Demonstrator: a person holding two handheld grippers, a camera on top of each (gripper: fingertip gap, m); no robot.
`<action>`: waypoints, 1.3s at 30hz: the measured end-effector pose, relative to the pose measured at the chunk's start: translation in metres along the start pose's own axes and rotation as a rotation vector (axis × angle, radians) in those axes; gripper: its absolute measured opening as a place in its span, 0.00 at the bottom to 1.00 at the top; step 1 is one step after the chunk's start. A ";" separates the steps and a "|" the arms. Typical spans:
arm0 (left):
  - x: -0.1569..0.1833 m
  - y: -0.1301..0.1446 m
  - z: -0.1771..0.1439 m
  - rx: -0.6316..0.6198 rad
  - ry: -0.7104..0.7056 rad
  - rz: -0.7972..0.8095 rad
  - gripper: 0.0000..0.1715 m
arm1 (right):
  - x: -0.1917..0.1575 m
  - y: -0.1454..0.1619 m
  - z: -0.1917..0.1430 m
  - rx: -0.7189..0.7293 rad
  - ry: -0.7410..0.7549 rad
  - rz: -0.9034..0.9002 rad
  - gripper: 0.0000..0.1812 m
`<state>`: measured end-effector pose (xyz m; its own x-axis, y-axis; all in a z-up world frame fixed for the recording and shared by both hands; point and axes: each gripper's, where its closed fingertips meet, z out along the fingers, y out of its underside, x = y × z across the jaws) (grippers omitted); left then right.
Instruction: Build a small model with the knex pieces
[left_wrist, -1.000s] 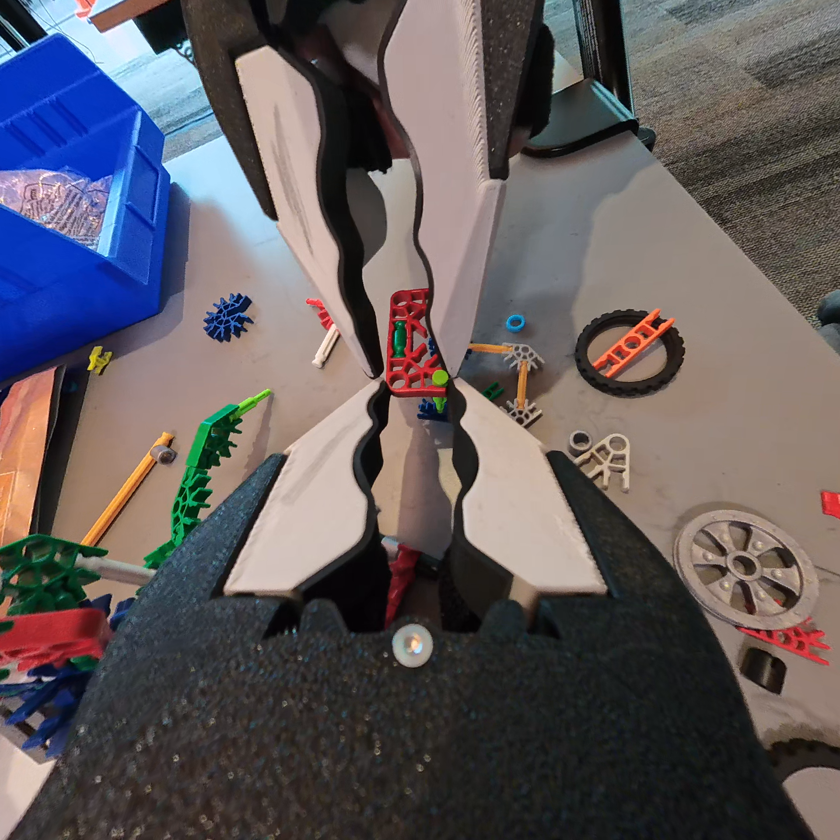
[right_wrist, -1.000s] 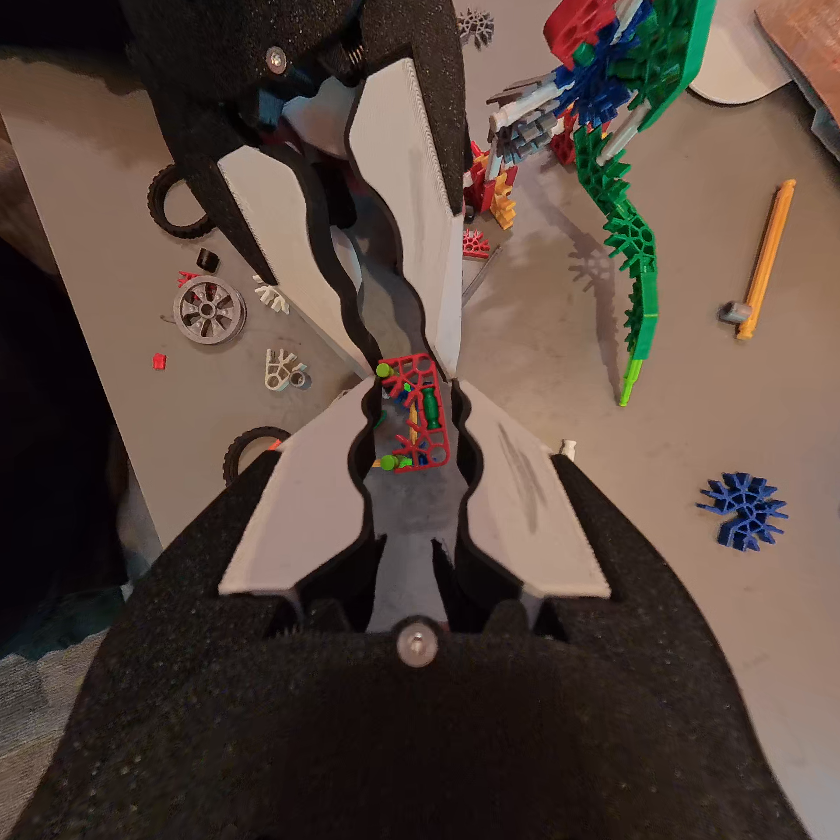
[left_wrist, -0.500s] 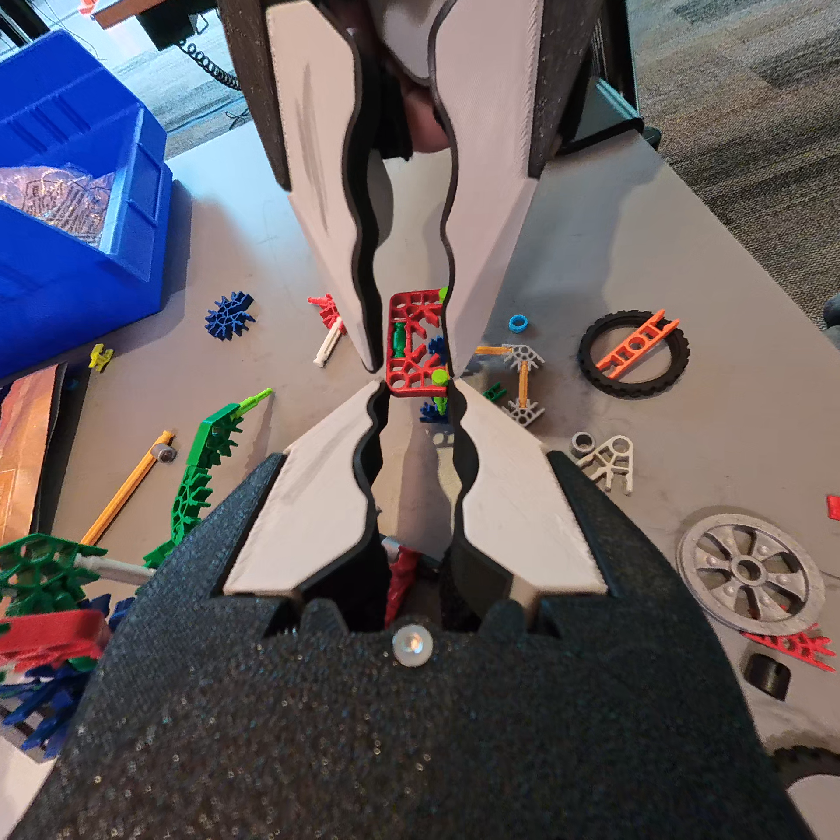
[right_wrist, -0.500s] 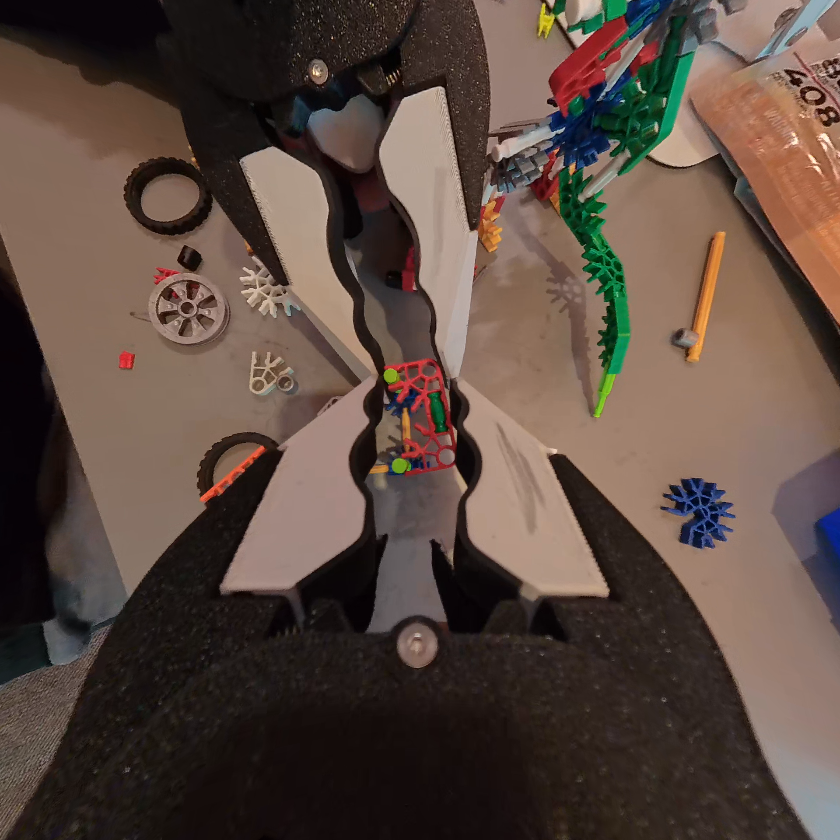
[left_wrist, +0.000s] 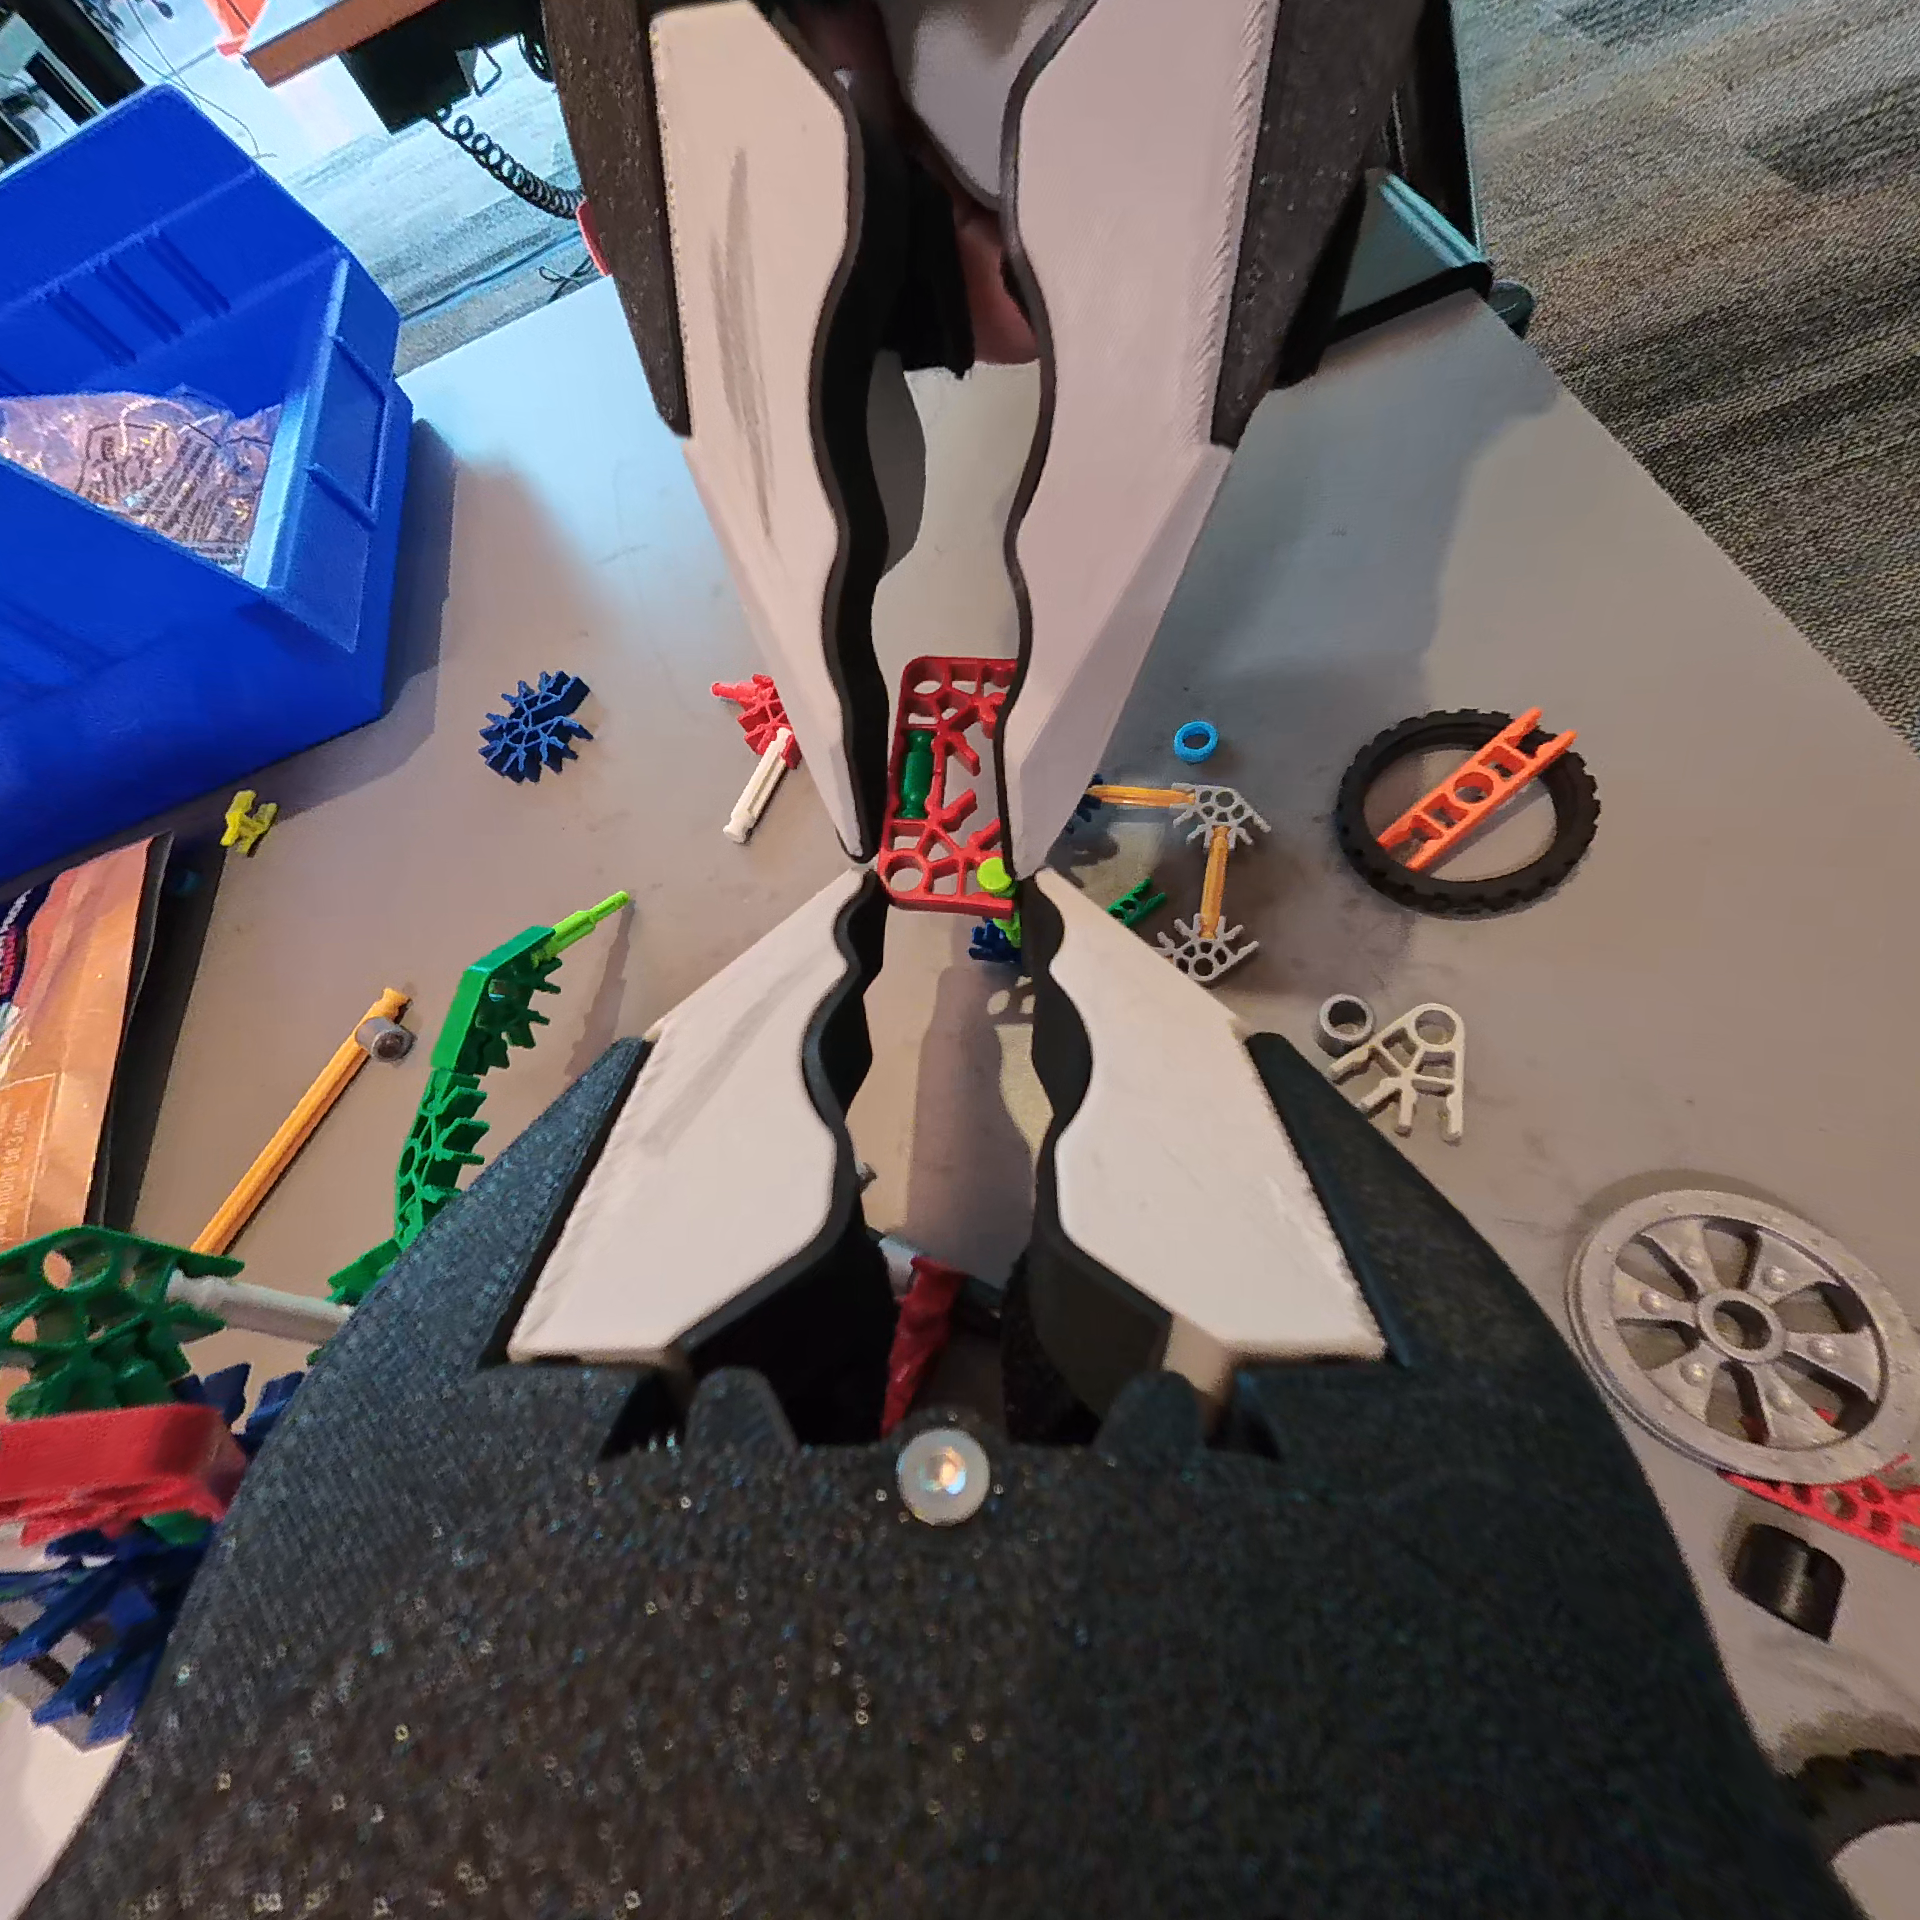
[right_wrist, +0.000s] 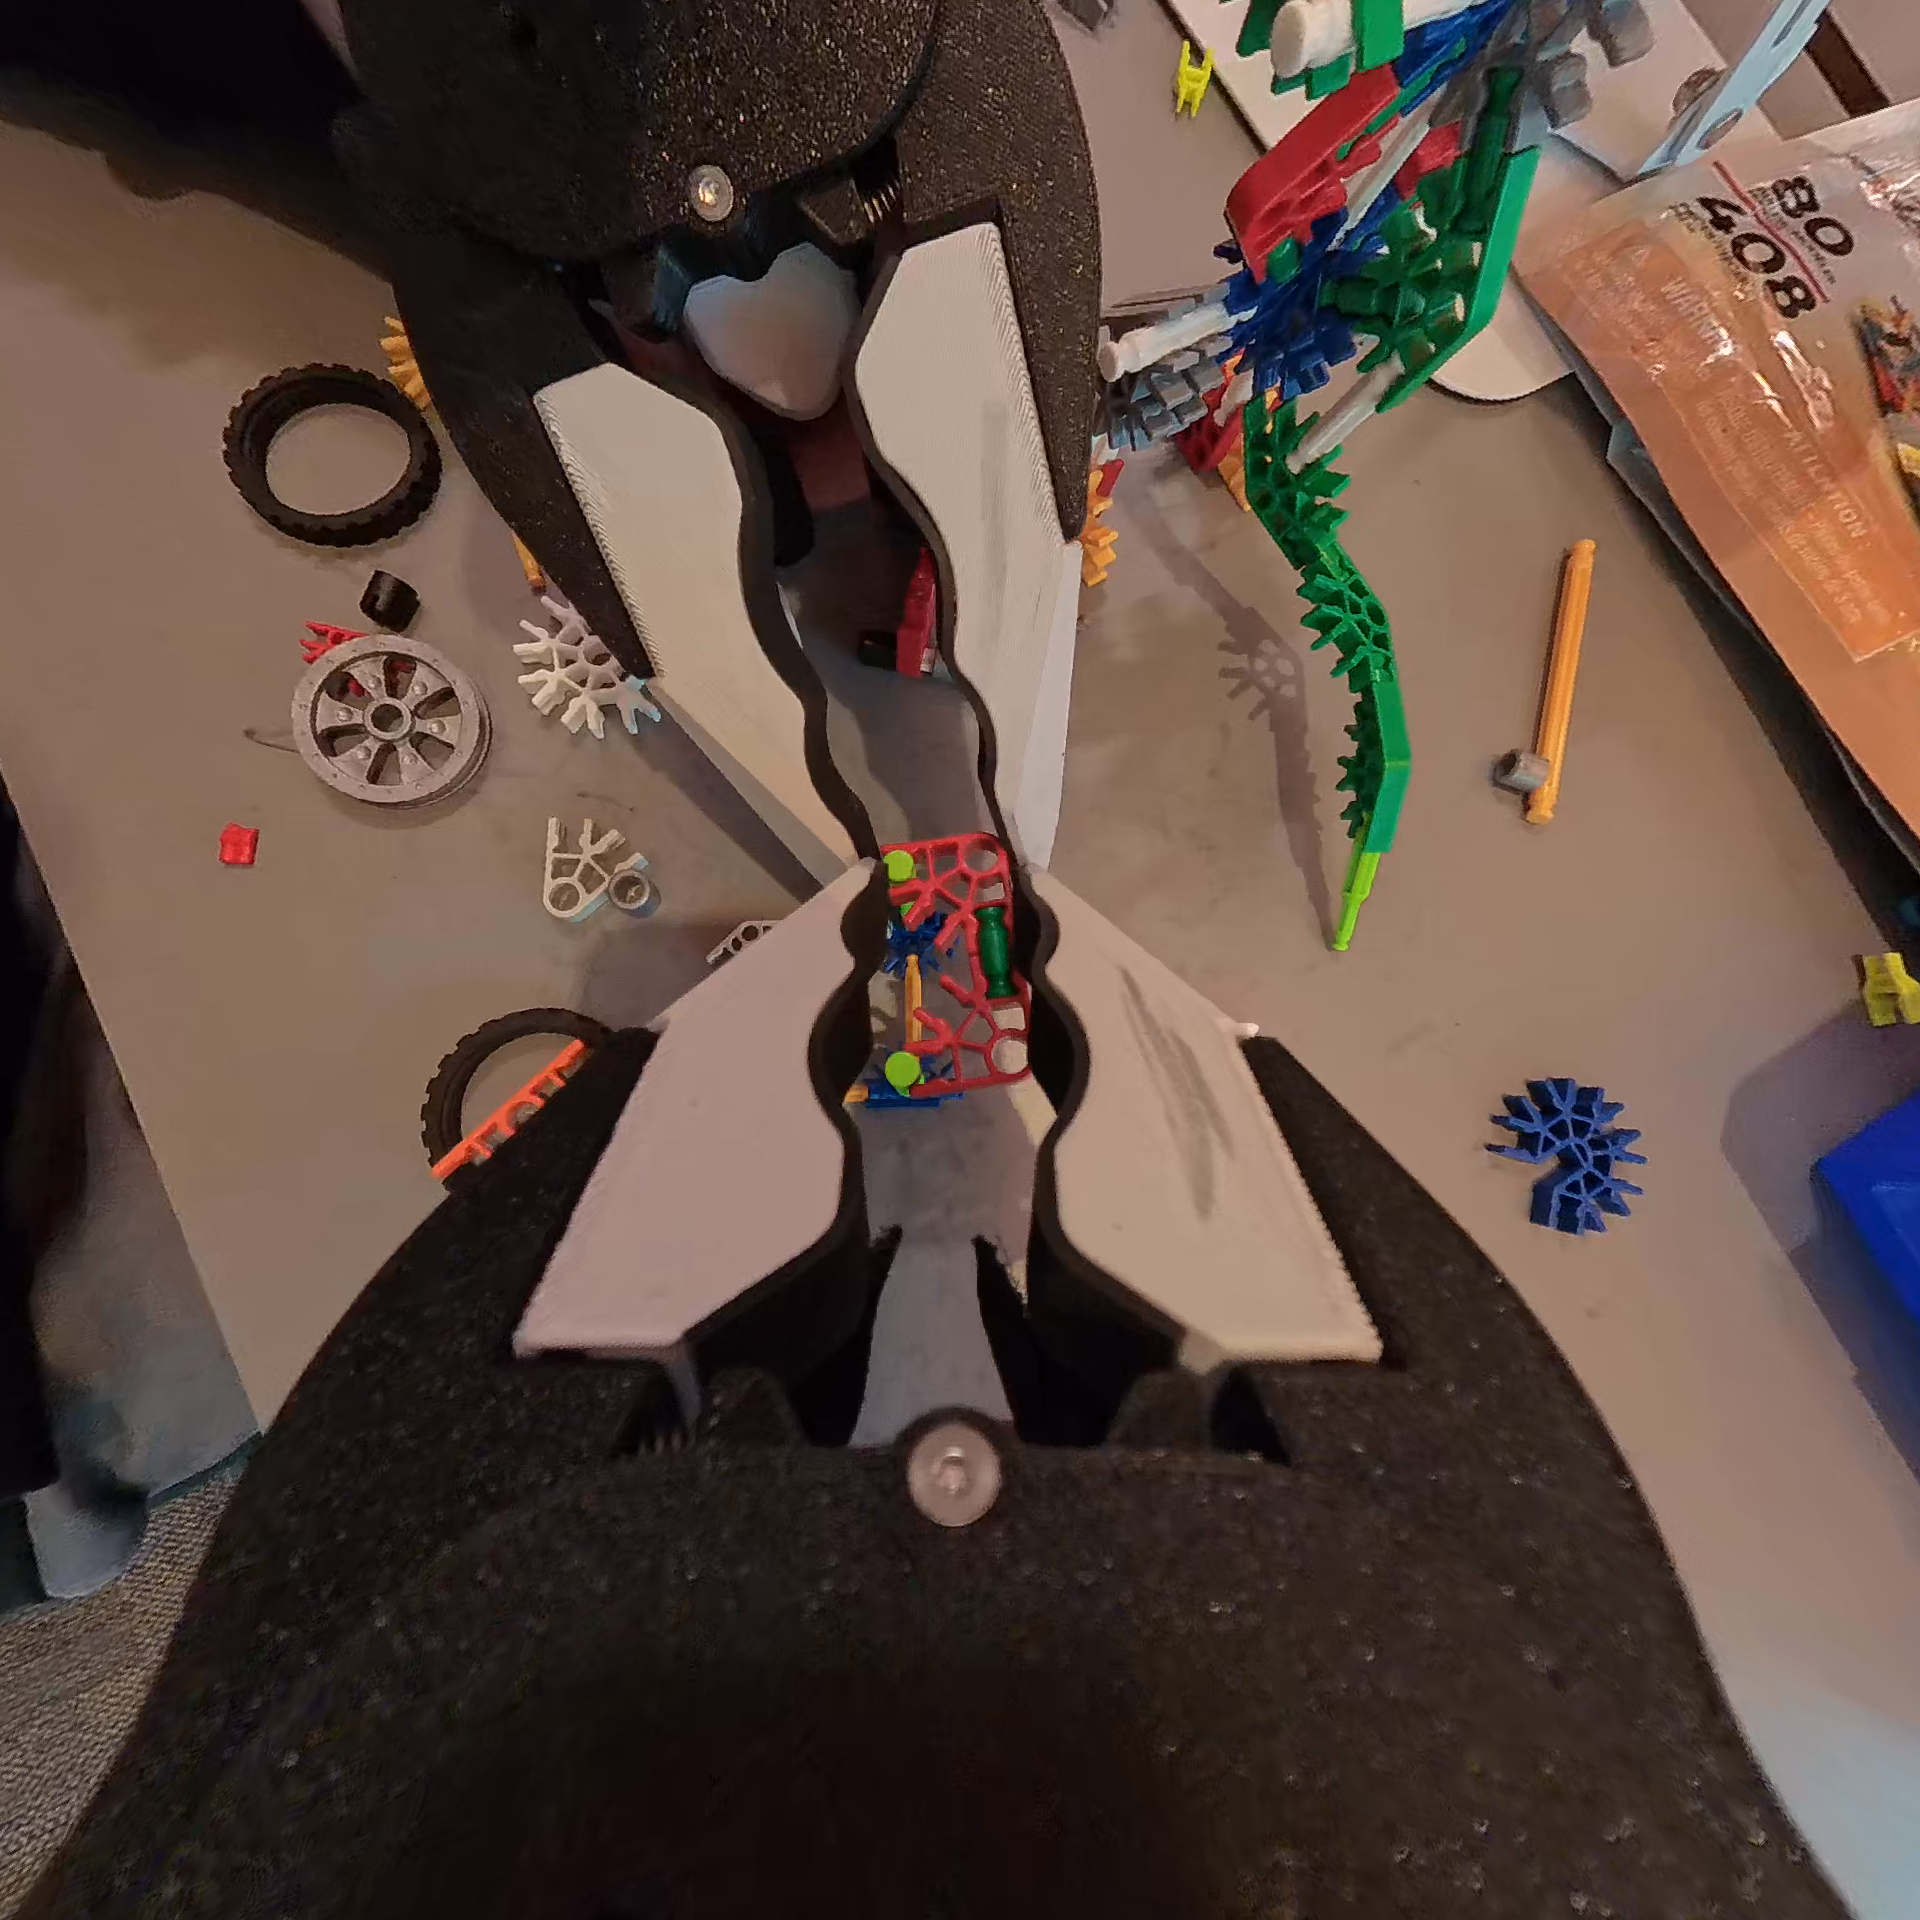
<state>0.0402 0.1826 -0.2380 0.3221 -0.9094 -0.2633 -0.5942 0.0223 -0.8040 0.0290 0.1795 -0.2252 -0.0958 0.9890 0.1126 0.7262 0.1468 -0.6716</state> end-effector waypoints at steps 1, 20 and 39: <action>0.000 0.000 0.000 0.000 -0.001 0.004 0.14 | 0.000 0.000 0.000 -0.001 0.007 -0.006 0.12; 0.003 -0.003 0.003 0.007 0.015 0.029 0.13 | -0.001 0.001 -0.002 0.052 0.023 -0.004 0.11; 0.022 -0.002 0.013 -0.029 0.108 0.037 0.13 | 0.000 0.013 -0.004 0.066 0.010 0.027 0.00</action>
<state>0.0584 0.1679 -0.2490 0.2189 -0.9478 -0.2320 -0.6258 0.0461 -0.7786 0.0412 0.1809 -0.2305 -0.0700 0.9924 0.1007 0.6818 0.1213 -0.7214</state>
